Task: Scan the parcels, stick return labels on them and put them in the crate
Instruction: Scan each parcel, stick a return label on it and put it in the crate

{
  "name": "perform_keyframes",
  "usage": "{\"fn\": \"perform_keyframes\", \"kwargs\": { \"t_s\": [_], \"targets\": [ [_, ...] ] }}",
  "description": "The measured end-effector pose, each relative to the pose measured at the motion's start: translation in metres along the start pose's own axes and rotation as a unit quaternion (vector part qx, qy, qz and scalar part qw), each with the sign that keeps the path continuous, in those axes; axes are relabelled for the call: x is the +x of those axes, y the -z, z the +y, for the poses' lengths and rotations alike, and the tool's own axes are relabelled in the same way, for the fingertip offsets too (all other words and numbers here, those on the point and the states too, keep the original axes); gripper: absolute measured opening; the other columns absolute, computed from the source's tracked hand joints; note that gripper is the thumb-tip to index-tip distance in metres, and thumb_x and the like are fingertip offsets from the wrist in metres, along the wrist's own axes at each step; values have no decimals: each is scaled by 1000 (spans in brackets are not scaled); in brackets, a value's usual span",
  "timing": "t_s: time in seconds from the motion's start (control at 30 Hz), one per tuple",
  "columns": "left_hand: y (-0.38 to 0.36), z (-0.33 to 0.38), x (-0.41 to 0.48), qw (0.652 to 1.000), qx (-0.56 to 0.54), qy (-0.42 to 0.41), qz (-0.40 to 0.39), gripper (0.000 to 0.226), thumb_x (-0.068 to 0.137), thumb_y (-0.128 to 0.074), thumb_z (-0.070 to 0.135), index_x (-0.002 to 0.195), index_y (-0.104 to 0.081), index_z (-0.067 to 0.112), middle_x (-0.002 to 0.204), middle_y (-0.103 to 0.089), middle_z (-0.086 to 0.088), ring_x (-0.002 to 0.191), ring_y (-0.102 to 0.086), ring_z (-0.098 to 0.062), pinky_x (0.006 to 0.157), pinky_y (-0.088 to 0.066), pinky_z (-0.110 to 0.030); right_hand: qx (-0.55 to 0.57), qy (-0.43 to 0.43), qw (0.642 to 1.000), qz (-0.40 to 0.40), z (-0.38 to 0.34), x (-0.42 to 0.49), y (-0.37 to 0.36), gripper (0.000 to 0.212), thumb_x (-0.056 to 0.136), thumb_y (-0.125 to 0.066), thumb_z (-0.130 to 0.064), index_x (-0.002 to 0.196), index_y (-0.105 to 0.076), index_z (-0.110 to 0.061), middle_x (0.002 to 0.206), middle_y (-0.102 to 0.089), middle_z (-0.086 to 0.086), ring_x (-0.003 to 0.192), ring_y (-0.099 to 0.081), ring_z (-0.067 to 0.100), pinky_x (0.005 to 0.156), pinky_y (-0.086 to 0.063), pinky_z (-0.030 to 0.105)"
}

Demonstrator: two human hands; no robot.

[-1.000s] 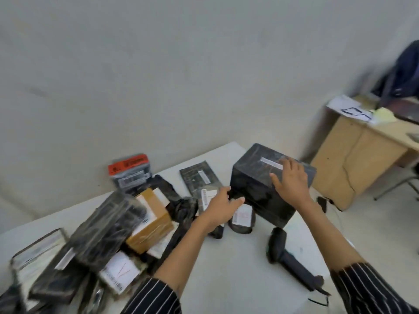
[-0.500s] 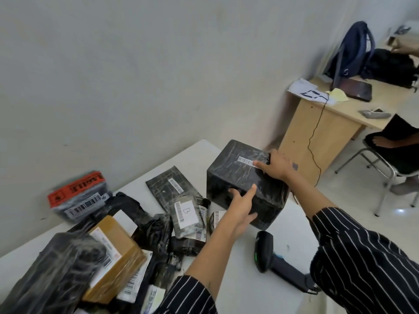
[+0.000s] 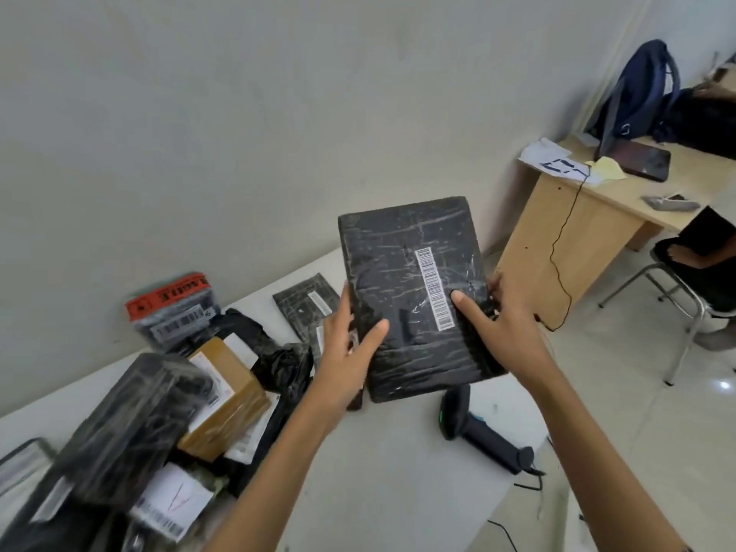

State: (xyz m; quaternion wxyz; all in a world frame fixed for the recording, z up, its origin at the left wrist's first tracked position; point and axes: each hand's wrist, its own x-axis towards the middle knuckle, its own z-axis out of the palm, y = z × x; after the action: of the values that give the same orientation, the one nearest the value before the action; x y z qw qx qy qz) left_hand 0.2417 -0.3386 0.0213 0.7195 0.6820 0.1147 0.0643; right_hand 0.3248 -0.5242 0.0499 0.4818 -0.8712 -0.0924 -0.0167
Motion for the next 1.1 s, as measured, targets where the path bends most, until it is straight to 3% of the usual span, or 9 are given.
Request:
{"fn": "perform_keyframes", "kwargs": {
  "t_s": [0.17,0.33,0.47,0.57,0.7,0.8,0.9,0.97,1.1],
  "targets": [
    [20,-11,-67,993,108,33,43,78,74,-59,66,135,-11,66,147,-19,18,140,-23,-15,111,-31,-50,58,-36,996,-53,8,-78,-18,35,86,-57,-46,95,-41,-16,86,-61,0,75,-60,14,65,-49,30],
    [27,-43,-122,986,123,101,42,81,63,-59,81,130,-13,72,152,-18,23,143,-18,-18,111,-29,-54,69,-56,993,-78,31,-142,-28,30,89,-59,-34,95,-39,-12,77,-56,-4,67,-54,2,53,-40,9],
    [18,-58,-147,984,135,114,33,72,85,-53,52,143,-11,50,149,-26,21,133,-35,-6,109,-37,-38,72,-66,988,-119,59,-166,-36,27,89,-59,-33,93,-40,-16,81,-58,-4,72,-56,2,54,-40,13],
    [10,-68,-155,970,202,103,92,74,86,-52,50,148,-15,37,151,-29,12,135,-36,-12,109,-38,-41,78,-67,984,-145,71,-172,-42,28,91,-58,-33,96,-41,-12,82,-58,-7,71,-56,0,54,-42,12],
    [-11,-68,-161,889,407,86,193,82,87,-52,54,150,-14,20,149,-25,-3,135,-31,-22,106,-35,-36,91,-75,976,-182,76,-165,-42,29,94,-50,-36,89,-43,-8,82,-59,2,73,-59,17,60,-48,16],
    [-37,-64,-167,817,521,163,185,127,60,-40,91,150,3,13,152,-6,-14,141,-10,-31,114,-17,-44,145,-135,961,-192,89,-146,-39,30,99,-41,-33,93,-47,-4,89,-62,10,79,-63,25,62,-53,33],
    [-57,-66,-163,777,565,224,167,158,29,-19,104,145,21,4,152,19,-25,141,17,-38,113,6,-56,-101,-44,988,-111,121,-111,-37,20,95,-50,-24,100,-49,-4,97,-56,12,94,-54,32,71,-39,34],
    [-64,-67,-157,774,564,232,170,165,22,-18,104,141,27,-1,147,29,-30,136,30,-41,109,14,-61,-264,-33,957,-117,146,-90,-37,38,91,-57,-25,118,-44,-2,117,-48,17,110,-46,35,85,-38,41],
    [-74,-71,-151,766,574,228,179,164,20,-17,104,137,35,3,136,40,-35,125,44,-45,102,22,-65,-379,-66,901,-199,180,-76,-40,50,90,-57,-36,123,-39,-4,127,-40,16,117,-39,33,91,-36,39]
  ]
}}
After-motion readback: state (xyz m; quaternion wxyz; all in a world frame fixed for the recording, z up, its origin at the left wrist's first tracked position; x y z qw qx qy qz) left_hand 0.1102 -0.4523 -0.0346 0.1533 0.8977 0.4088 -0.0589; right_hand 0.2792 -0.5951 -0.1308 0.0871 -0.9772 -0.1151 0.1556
